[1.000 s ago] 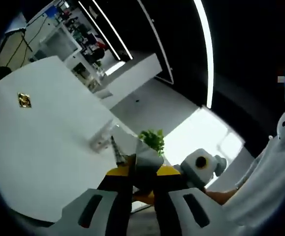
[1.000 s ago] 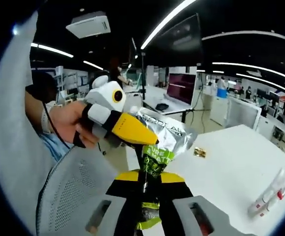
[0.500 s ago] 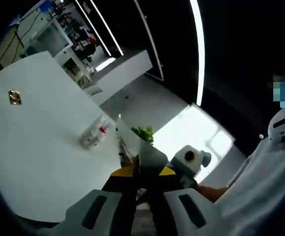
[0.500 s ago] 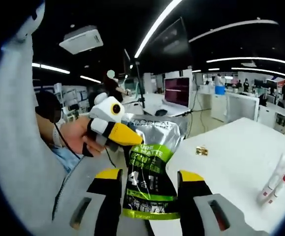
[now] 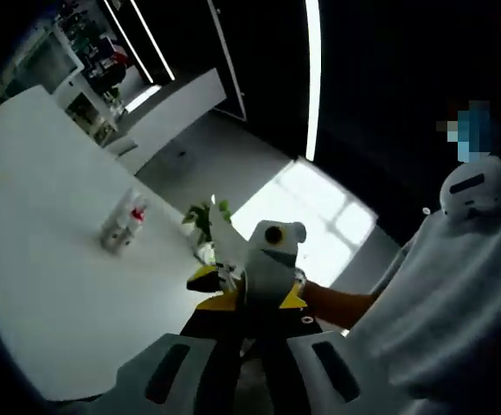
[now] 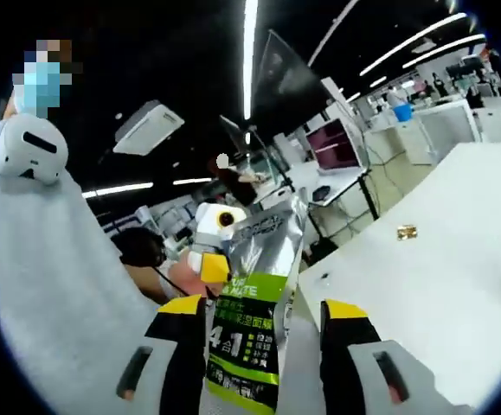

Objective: Arrange the skincare products in the storage area until every visible bottle or jar stands upright without overlapping.

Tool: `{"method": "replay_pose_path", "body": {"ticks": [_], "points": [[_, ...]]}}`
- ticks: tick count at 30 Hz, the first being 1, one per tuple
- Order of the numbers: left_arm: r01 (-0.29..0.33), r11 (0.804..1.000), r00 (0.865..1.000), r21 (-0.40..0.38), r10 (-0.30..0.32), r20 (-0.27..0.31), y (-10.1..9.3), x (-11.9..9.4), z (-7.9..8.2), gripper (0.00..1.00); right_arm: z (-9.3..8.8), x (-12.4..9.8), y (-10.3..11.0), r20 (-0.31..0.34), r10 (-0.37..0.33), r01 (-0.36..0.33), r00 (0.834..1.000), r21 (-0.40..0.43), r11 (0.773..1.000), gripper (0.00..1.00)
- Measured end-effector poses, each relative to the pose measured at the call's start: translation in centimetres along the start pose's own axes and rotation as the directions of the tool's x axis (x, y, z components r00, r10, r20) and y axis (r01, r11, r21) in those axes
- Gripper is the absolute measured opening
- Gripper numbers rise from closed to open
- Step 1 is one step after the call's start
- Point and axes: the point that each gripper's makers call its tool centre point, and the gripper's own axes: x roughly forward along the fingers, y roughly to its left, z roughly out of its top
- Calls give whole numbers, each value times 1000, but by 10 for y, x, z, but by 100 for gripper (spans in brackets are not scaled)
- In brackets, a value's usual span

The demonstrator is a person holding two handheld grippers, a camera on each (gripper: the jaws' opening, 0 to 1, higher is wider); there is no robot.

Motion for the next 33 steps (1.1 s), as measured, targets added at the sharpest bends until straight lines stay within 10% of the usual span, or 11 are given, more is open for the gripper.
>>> {"method": "replay_pose_path", "body": {"ticks": [12, 19, 33], "points": [[-47, 999, 994, 9, 48, -94, 10, 5, -17, 0, -2, -18, 5, 1, 72, -71, 997, 123, 990, 0], [-66, 993, 997, -94, 63, -39, 18, 3, -8, 0, 4, -14, 2, 109, 69, -94, 992, 245, 965, 0], [-81, 990, 997, -114, 79, -19, 22, 3, -5, 2, 31, 2, -13, 426, -38, -133, 904, 363, 922, 0]]}}
